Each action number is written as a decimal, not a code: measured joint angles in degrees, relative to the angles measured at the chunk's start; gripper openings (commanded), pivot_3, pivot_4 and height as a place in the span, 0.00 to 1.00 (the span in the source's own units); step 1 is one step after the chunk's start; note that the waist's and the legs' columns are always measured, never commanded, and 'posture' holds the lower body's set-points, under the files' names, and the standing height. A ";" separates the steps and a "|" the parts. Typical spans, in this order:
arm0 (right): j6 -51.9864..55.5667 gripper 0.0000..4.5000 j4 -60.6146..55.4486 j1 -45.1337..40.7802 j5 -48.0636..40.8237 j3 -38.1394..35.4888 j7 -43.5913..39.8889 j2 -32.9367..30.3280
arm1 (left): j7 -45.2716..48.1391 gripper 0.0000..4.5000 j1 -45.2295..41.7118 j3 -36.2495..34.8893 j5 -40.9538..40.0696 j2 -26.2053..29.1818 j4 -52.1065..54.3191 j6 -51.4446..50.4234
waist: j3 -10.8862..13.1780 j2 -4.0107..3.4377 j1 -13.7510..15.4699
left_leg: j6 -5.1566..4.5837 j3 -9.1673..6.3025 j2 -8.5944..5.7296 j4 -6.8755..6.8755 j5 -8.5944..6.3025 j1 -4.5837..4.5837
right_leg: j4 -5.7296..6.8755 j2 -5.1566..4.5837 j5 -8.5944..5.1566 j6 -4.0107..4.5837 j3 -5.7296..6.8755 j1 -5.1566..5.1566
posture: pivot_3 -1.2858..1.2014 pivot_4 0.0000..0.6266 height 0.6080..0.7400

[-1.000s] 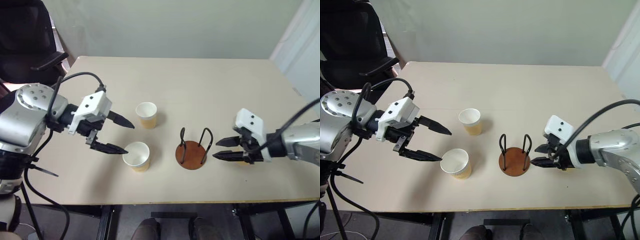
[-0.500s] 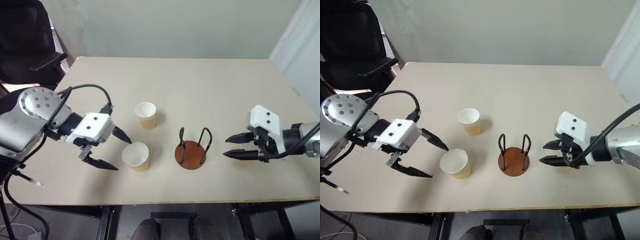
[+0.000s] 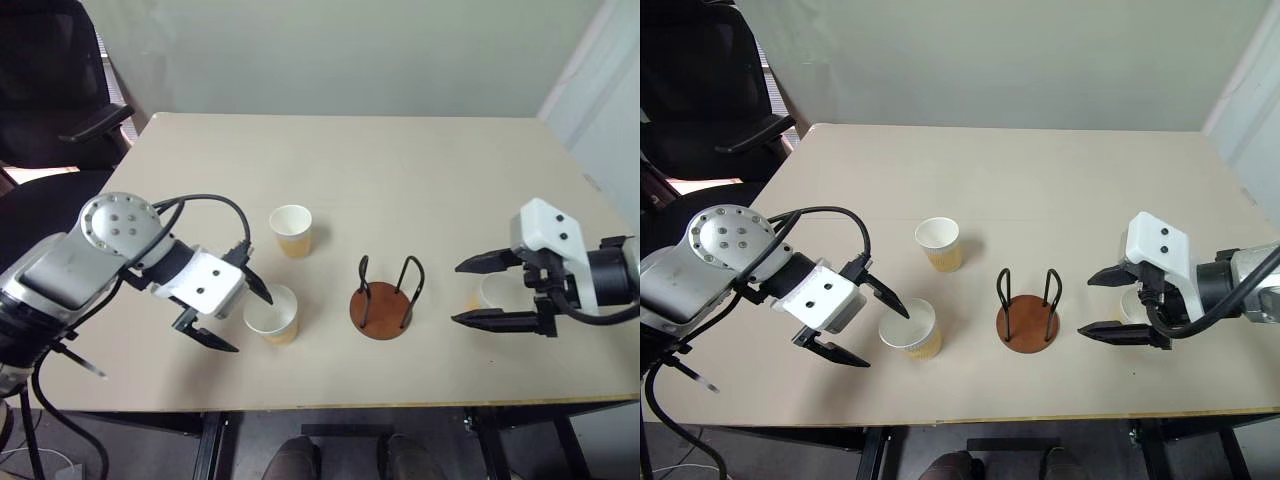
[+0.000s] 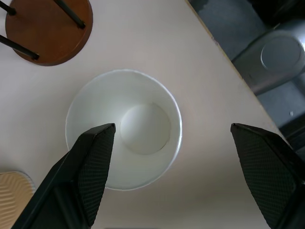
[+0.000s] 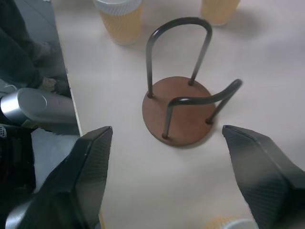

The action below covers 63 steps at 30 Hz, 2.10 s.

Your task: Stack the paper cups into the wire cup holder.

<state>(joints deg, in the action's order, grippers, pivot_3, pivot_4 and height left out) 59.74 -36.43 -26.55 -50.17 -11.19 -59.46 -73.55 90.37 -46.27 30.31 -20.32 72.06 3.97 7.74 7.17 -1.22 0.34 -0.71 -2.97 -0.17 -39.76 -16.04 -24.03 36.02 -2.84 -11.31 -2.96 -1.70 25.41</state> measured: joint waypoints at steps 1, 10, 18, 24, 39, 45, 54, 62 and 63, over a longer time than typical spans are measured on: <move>0.09 0.82 -0.14 -0.09 -0.39 -0.15 0.09 0.00 | 0.00 0.93 0.01 0.24 0.53 -0.54 -0.09 0.45 | 0.00 0.00 -0.01 | 0.00 -0.01 0.00 0.00 0.00 -0.01 | 0.00 0.00 0.00 0.00 0.00 0.00 | 0.52 0.24 1.00; 0.84 0.82 -1.23 -1.00 -4.53 -2.01 2.55 0.76 | 0.03 0.40 0.18 2.35 3.76 -1.15 -0.18 4.68 | 0.00 0.00 -0.02 | -0.03 0.01 -0.01 -0.03 -0.01 -0.01 | -0.01 0.00 0.01 -0.02 0.00 0.00 | 0.52 0.24 1.00; -6.33 0.82 -0.80 -0.85 -3.36 -3.58 -1.14 0.85 | 0.06 0.01 0.12 2.67 4.10 -1.61 -0.16 4.53 | 0.00 0.00 -0.03 | -0.04 0.01 0.00 -0.04 -0.02 -0.01 | 0.00 0.00 0.01 -0.02 0.00 0.00 | 0.52 0.24 1.00; -11.81 0.82 0.27 -0.85 -1.28 -3.79 -2.34 2.80 | 0.20 0.01 -0.82 2.67 -1.29 -1.74 1.07 -1.78 | 0.00 0.00 -0.03 | -0.03 0.01 0.00 -0.05 -0.02 -0.01 | 0.03 0.00 0.02 -0.03 0.01 0.00 | 0.52 0.24 1.00; -9.65 0.82 4.62 -0.50 -3.98 -4.26 -9.31 -2.39 | 0.35 0.01 -28.82 2.47 -18.86 -11.55 -7.54 -20.55 | 0.02 0.02 0.23 | -0.01 0.07 -0.03 -0.07 -0.02 -0.07 | -0.14 -0.08 0.01 -0.16 0.02 -0.09 | 0.52 0.24 1.00; -6.08 0.82 5.41 -0.14 -5.87 -8.55 -11.11 -7.25 | 0.34 0.01 -36.41 10.51 -22.23 -16.45 -15.16 -16.56 | 0.04 -0.02 0.36 | 0.00 0.08 -0.03 0.03 -0.02 -0.05 | -0.11 -0.12 -0.03 -0.30 0.03 -0.06 | 0.52 0.24 1.00; 1.82 0.82 7.54 -2.73 -7.44 -19.19 -9.84 -12.71 | 0.32 0.01 -41.64 22.55 -22.66 -26.18 -26.65 -4.93 | 0.07 0.00 0.97 | -0.10 0.11 -0.09 -0.03 -0.09 -0.10 | -0.16 -0.19 -0.08 -0.52 0.03 -0.13 | 0.52 0.24 1.00; 11.25 0.82 0.15 2.26 -10.54 -30.25 -5.42 -8.40 | 0.32 0.01 -42.71 29.94 -20.38 -31.66 -32.83 5.56 | 0.10 -0.02 1.28 | -0.23 0.20 -0.14 -0.25 -0.26 -0.18 | -0.11 -0.19 -0.18 -0.72 0.02 -0.13 | 0.52 0.24 1.00; 11.92 0.82 -0.57 2.58 -11.17 -30.96 -4.71 -7.98 | 0.32 0.01 -42.69 30.52 -19.76 -32.39 -33.24 6.79 | 0.10 -0.02 1.35 | -0.25 0.16 -0.12 -0.28 -0.27 -0.21 | -0.12 -0.23 -0.16 -0.75 0.00 -0.13 | 0.52 0.24 1.00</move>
<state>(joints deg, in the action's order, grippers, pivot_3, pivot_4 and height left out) 71.66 -37.00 -23.97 -61.34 -42.16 -64.18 -81.53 90.69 -88.96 60.84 -40.08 39.67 -29.27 14.53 7.27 -1.24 1.68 -0.96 -2.81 -0.29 -40.04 -16.31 -24.23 35.90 -3.07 -11.48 -3.71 -1.70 25.28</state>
